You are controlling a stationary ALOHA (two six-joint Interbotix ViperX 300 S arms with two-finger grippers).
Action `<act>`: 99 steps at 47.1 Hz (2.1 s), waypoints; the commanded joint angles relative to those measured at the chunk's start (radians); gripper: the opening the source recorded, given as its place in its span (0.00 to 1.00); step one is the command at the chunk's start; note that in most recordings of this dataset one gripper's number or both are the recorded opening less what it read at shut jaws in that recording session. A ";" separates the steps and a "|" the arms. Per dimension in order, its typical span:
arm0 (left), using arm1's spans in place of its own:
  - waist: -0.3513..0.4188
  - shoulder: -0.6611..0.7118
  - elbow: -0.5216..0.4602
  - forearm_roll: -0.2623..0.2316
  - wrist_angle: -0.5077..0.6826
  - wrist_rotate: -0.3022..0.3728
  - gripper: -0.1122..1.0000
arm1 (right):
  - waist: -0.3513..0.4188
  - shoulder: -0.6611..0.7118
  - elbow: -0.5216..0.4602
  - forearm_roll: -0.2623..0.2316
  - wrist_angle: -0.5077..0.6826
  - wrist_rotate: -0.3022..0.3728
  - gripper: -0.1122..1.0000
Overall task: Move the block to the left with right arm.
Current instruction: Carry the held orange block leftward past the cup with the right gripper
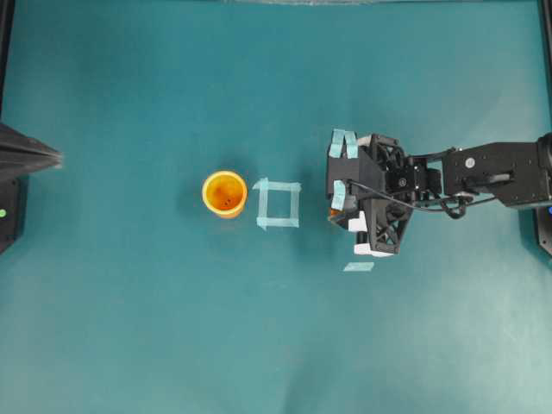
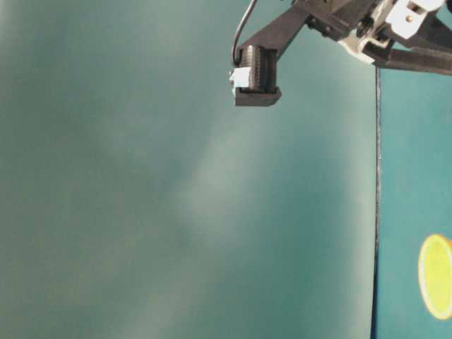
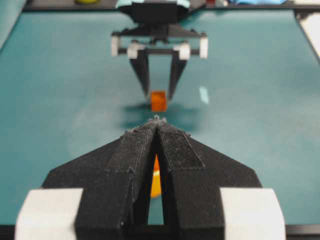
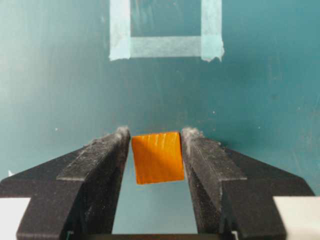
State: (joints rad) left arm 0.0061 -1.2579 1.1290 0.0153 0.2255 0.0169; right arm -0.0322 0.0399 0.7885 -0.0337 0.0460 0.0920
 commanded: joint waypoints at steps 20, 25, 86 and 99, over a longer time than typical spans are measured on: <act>0.002 -0.249 -0.049 0.003 0.291 0.003 0.10 | 0.003 0.005 -0.018 0.000 -0.012 0.008 0.46; 0.002 -0.252 -0.052 0.005 0.310 0.003 0.10 | 0.003 0.005 -0.055 0.000 -0.008 0.009 0.46; 0.002 -0.249 -0.051 0.003 0.327 0.006 0.10 | -0.012 0.327 -0.968 -0.014 0.118 0.000 0.46; 0.002 -0.250 -0.052 0.003 0.328 0.005 0.10 | -0.015 0.376 -1.028 -0.014 0.118 0.000 0.46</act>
State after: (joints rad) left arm 0.0046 -1.5171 1.1060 0.0169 0.5614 0.0215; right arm -0.0476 0.4387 -0.2040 -0.0460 0.1687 0.0920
